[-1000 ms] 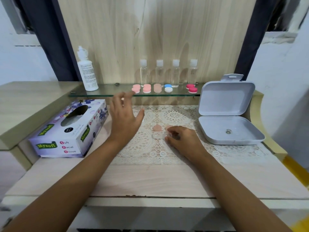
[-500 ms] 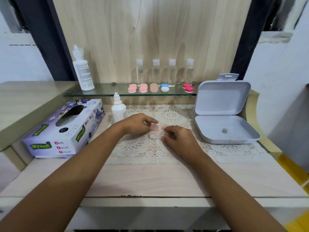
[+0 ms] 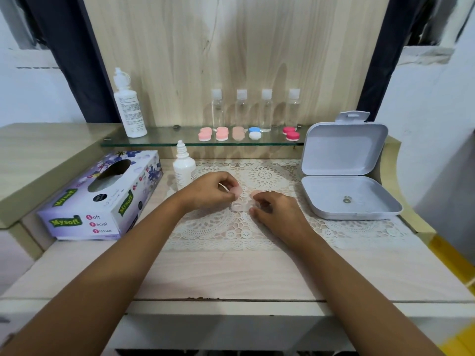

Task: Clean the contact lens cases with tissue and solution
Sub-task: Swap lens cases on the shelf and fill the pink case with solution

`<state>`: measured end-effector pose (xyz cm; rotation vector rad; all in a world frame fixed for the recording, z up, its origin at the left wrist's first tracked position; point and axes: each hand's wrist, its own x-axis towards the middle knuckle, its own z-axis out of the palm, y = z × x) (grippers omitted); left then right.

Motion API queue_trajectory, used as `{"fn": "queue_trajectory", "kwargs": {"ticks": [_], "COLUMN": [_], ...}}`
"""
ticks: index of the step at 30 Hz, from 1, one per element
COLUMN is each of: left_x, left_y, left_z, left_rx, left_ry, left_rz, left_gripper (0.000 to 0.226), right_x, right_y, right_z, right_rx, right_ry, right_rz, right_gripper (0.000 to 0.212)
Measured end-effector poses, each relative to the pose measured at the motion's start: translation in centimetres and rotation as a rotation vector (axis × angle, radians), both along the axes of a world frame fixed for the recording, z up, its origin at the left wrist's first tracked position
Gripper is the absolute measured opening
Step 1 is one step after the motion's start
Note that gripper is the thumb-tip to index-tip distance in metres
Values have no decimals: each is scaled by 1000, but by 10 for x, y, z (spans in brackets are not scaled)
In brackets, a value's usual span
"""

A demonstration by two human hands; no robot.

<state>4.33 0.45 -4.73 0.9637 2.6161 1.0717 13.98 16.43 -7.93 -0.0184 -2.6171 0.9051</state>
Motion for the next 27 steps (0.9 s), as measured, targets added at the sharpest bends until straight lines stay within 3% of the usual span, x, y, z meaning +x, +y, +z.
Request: {"fn": "queue_trajectory", "kwargs": {"ticks": [27], "left_x": [30], "left_y": [-1], "left_z": [-33], "left_rx": [76], "left_ry": [236], "left_rz": [126], "left_gripper": [30], "right_x": [-1], "right_y": [0], "right_z": [-1], "right_rx": [27], "right_ry": [20], "right_rz": [11], "right_gripper": [36]}}
